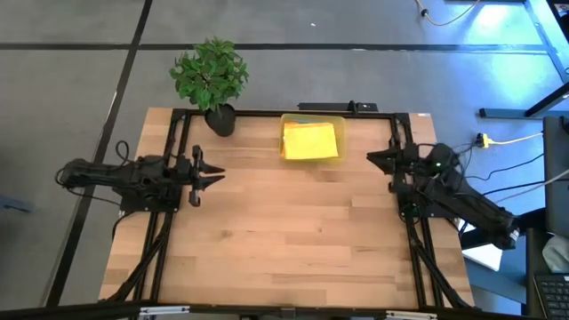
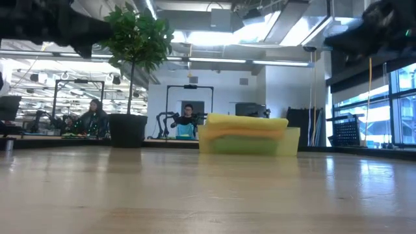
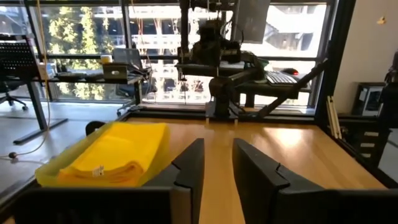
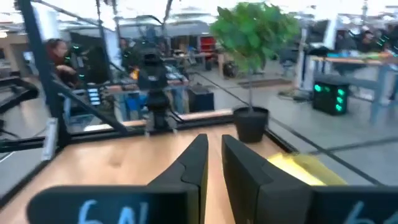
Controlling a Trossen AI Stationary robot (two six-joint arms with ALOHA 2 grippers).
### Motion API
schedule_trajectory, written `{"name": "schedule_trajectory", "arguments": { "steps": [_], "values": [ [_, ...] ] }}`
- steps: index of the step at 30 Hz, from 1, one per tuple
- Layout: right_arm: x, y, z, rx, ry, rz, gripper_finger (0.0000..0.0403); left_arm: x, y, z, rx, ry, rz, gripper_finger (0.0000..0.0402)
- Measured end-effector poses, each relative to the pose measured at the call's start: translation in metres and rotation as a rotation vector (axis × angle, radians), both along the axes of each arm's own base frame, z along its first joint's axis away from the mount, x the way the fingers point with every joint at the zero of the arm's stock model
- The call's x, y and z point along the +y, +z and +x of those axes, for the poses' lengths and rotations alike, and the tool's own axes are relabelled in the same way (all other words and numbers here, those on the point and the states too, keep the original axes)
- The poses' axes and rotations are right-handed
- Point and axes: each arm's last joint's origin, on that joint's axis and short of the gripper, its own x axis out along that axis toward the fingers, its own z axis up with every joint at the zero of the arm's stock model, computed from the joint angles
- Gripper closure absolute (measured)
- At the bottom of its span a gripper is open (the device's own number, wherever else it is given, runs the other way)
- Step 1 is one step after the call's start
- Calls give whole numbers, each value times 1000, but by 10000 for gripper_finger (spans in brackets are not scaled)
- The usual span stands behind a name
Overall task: Fold microfiber towels
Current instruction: Return to Home Position
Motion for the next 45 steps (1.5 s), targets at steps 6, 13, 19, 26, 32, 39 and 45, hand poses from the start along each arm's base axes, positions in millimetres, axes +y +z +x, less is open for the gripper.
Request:
{"name": "schedule_trajectory", "arguments": {
  "steps": [6, 13, 19, 26, 32, 39, 45],
  "values": [
    [-10, -48, 11, -33, -60, -62, 354, 0, -21, -3, -16, 2, 9, 329],
    [-10, -64, 13, 101, -29, -230, 362, 0, -42, -3, -19, -8, 33, 329],
    [-9, -64, 13, 104, -3, -285, 383, -1, -43, -3, -8, -37, 42, 329],
    [-9, -64, 13, 103, -1, -280, 391, -1, -40, -3, -32, -31, 51, 329],
    [-11, -60, 11, 72, -146, -269, 391, -1, -35, -4, -67, -28, 70, 329],
    [-6, -63, 13, 97, -246, -211, 391, 0, -41, -3, -25, -23, 46, 329],
    [5, -64, 18, 107, -249, -215, 391, -2, -44, -3, 7, -53, 8, 329]
  ]
}}
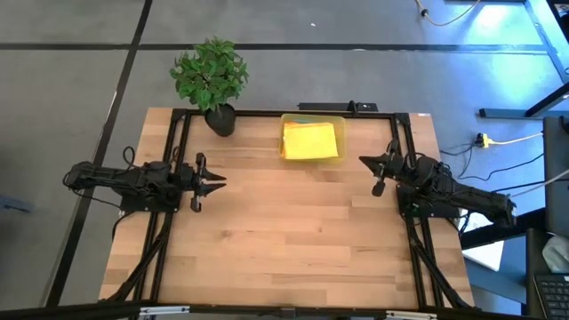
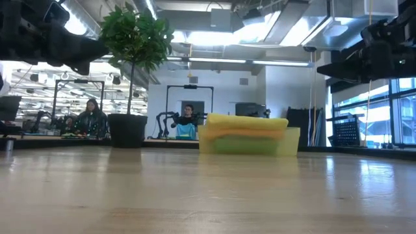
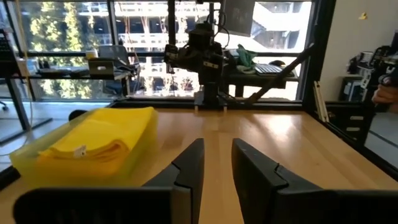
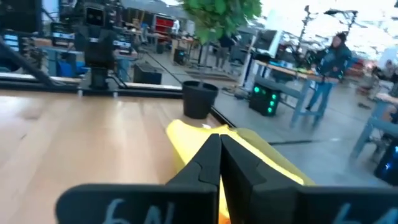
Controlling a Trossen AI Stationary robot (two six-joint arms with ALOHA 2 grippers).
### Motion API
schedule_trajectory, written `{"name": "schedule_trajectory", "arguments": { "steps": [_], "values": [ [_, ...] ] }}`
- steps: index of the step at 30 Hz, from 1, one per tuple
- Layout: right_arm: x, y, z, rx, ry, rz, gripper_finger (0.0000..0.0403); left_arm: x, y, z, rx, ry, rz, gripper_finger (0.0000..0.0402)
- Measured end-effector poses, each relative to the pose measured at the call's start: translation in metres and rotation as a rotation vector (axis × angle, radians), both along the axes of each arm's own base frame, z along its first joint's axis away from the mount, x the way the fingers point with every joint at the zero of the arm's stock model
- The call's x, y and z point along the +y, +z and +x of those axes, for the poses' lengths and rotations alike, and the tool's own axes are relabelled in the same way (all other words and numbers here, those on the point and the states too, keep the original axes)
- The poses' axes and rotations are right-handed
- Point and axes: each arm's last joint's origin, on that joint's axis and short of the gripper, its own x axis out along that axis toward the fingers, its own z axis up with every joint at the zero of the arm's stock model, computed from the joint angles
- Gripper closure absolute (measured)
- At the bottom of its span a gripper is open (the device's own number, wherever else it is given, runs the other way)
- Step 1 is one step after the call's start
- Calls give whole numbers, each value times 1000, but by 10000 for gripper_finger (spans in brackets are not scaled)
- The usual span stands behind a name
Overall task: Fold microfiber towels
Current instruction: Return to Home Position
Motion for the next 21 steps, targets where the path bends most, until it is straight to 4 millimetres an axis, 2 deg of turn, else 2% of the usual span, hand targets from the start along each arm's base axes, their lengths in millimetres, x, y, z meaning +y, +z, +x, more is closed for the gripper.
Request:
{"name": "schedule_trajectory", "arguments": {
  "steps": [8, 14, 21],
  "values": [
    [8, 0, 2, 12, 71, -43, 391, -4, -2, 0, 24, -39, -3, 329],
    [12, -1, 3, 18, 203, -19, 391, -5, -5, 0, 48, -40, 24, 329],
    [12, -1, 3, 1, 206, 28, 391, -5, -4, 0, 47, -39, 28, 329]
  ]
}}
